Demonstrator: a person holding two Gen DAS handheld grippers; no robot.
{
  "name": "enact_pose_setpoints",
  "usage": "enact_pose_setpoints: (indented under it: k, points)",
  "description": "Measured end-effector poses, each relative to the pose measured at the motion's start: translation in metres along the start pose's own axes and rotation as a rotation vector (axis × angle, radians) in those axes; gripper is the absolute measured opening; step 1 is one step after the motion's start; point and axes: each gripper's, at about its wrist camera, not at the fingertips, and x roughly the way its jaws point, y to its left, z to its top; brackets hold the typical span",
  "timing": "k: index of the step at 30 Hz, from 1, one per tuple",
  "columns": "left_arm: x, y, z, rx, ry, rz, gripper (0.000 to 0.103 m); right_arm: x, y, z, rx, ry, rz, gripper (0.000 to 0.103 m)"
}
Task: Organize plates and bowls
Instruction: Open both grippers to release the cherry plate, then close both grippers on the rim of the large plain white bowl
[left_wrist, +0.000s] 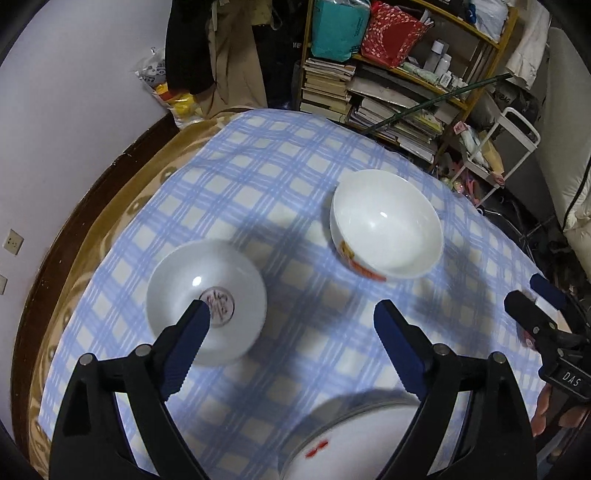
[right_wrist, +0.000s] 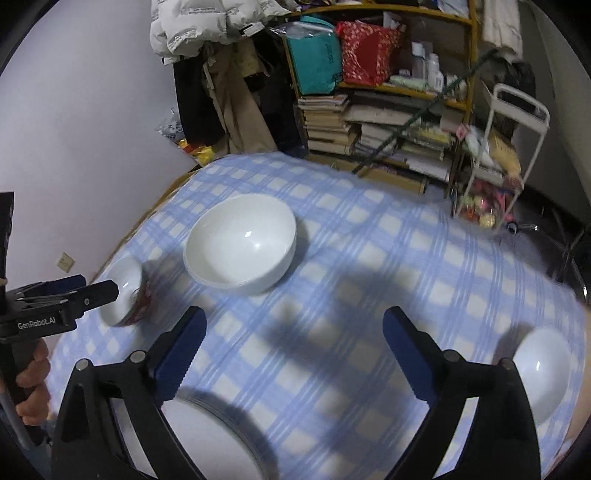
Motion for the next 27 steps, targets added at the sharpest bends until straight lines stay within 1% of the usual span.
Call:
enact_pose_setpoints:
  k: [2,7,9,13,17,19,20,21,22,23,24,25,26,27]
  points:
    - [0.011,-0.001,0.006,-0.001,0.005,0.001,0.089,0.009,-0.001,0.006,-0.007,0.002,-0.010,0.101]
    - [0.034,-0.001,0.023,-0.006,-0.006,-0.048,0.089,0.037,0.000,0.023,-0.049,0.011,-0.053,0.101]
    - [0.043,-0.003,0.031,0.003,-0.005,-0.051,0.089,0.049,-0.001,0.027,-0.045,0.015,-0.060,0.101]
    - [0.055,-0.013,0.044,0.046,-0.003,-0.021,0.089,0.069,0.000,0.033,-0.051,0.019,-0.068,0.101]
    - [0.067,-0.019,0.055,0.084,-0.016,0.010,0.089,0.089,0.002,0.038,-0.046,0.036,-0.055,0.101]
    - [0.078,-0.020,0.059,0.087,0.005,0.017,0.082,0.096,0.003,0.039,-0.040,0.043,-0.057,0.101]
    - [0.082,-0.020,0.059,0.086,0.019,0.023,0.069,0.098,0.003,0.040,-0.038,0.046,-0.058,0.101]
    - [0.086,-0.020,0.059,0.082,0.032,0.020,0.058,0.102,0.004,0.041,-0.036,0.050,-0.056,0.101]
    - [0.091,-0.020,0.057,0.070,0.046,-0.007,0.052,0.105,0.004,0.042,-0.036,0.055,-0.054,0.101]
    - [0.092,-0.020,0.055,0.058,0.048,-0.030,0.042,0.106,0.005,0.043,-0.038,0.056,-0.054,0.101]
    - [0.094,-0.021,0.054,0.053,0.050,-0.044,0.037,0.108,0.006,0.044,-0.041,0.058,-0.056,0.101]
    - [0.096,-0.023,0.052,0.055,0.051,-0.051,0.036,0.110,0.007,0.045,-0.047,0.061,-0.057,0.099]
    - [0.098,-0.026,0.052,0.057,0.050,-0.048,0.030,0.111,0.008,0.046,-0.055,0.067,-0.057,0.094]
    - [0.100,-0.028,0.051,0.060,0.053,-0.044,0.022,0.114,0.010,0.046,-0.064,0.079,-0.061,0.091]
